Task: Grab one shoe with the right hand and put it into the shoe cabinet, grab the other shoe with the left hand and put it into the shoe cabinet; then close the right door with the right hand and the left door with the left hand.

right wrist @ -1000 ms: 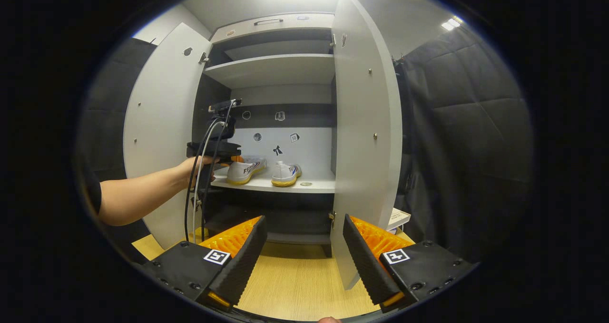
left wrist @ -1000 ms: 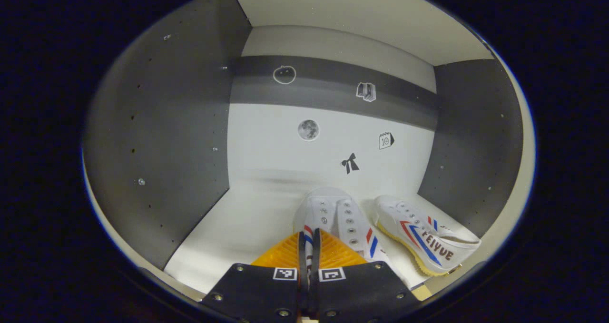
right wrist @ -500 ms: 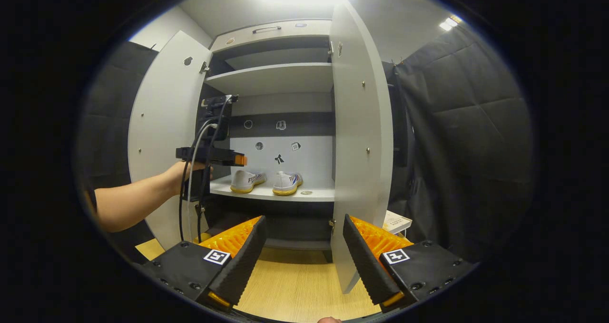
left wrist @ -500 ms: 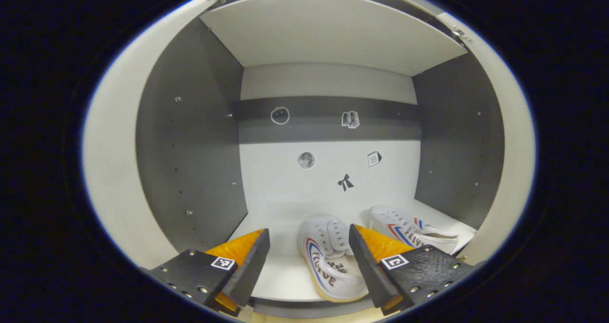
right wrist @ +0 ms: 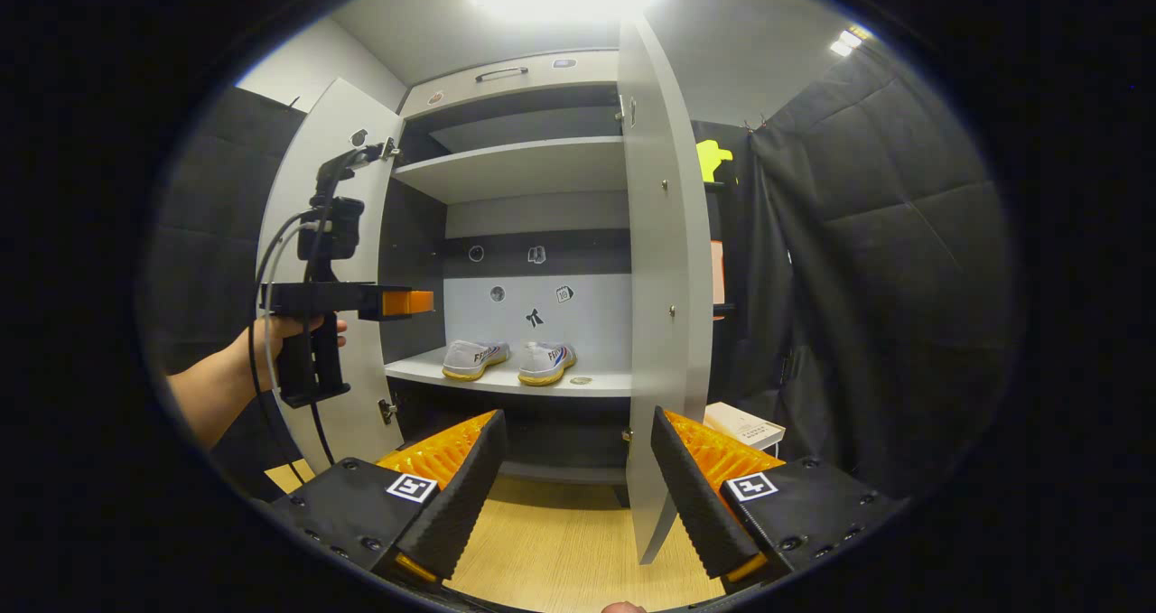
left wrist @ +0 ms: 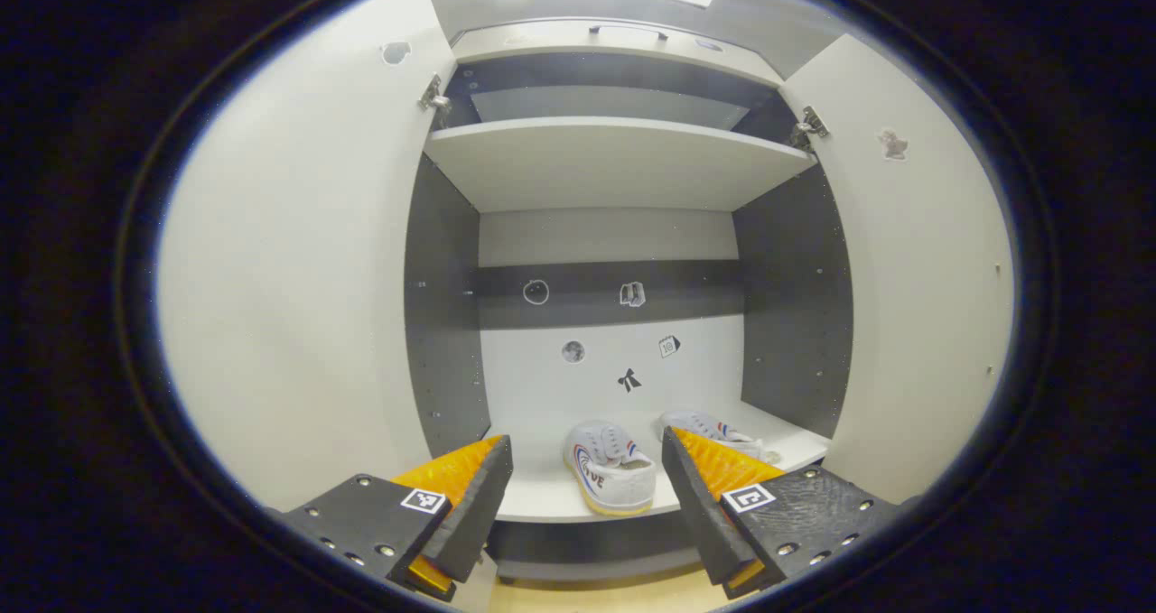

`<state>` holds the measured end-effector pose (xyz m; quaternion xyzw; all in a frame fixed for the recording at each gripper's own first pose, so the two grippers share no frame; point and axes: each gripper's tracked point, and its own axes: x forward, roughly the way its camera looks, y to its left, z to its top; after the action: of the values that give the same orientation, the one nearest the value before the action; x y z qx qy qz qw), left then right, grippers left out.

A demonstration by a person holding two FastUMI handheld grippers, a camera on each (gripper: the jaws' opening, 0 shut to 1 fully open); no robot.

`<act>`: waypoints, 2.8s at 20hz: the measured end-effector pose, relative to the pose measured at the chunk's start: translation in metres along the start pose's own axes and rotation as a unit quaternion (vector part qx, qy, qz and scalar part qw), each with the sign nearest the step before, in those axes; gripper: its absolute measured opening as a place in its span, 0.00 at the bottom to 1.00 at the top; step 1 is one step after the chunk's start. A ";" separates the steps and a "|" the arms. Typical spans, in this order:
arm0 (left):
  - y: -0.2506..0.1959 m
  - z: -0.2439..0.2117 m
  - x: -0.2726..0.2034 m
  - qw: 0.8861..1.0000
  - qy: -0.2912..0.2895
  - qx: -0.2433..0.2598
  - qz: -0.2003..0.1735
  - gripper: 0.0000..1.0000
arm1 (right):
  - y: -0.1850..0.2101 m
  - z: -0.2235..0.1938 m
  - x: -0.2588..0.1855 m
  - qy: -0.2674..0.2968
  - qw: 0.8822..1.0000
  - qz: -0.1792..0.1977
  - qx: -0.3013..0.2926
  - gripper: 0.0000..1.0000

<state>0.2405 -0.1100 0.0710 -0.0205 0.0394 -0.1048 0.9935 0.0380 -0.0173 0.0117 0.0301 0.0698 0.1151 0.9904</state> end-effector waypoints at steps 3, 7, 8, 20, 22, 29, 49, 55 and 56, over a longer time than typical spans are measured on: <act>0.004 0.002 -0.040 1.000 -0.001 -0.009 0.007 1.00 | -0.001 0.004 -0.003 -0.005 1.000 0.007 -0.003 1.00; 0.003 -0.003 -0.093 1.000 0.002 -0.006 0.007 1.00 | -0.003 0.010 -0.008 -0.010 1.000 0.016 -0.007 1.00; 0.004 -0.002 -0.106 1.000 0.002 -0.002 0.008 1.00 | -0.005 0.012 -0.009 -0.012 1.000 0.016 -0.007 1.00; 0.033 0.006 -0.195 0.998 -0.009 -0.014 0.053 0.94 | -0.037 0.028 -0.019 -0.022 1.000 -0.001 -0.019 1.00; 0.036 0.004 -0.202 0.998 -0.008 -0.015 0.059 0.94 | -0.052 0.033 -0.018 -0.023 0.999 -0.015 -0.021 1.00; 0.054 0.000 -0.225 0.996 0.003 -0.008 0.090 1.00 | -0.125 0.058 -0.009 -0.040 0.994 -0.099 -0.020 1.00; 0.197 -0.008 -0.265 0.983 0.004 -0.016 0.181 0.94 | -0.153 0.090 0.030 -0.045 0.971 -0.234 -0.023 0.95; 0.225 -0.017 -0.261 0.983 0.011 -0.022 0.180 0.88 | -0.118 0.089 0.031 -0.047 0.973 -0.225 -0.031 0.96; 0.229 -0.019 -0.260 0.984 0.012 -0.022 0.177 0.94 | -0.113 0.088 0.031 -0.047 0.973 -0.223 -0.029 0.95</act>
<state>0.0331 0.1675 0.0603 -0.0338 0.0566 0.0736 0.9951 0.1065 -0.1238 0.0863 -0.0095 0.0248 -0.1088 0.9937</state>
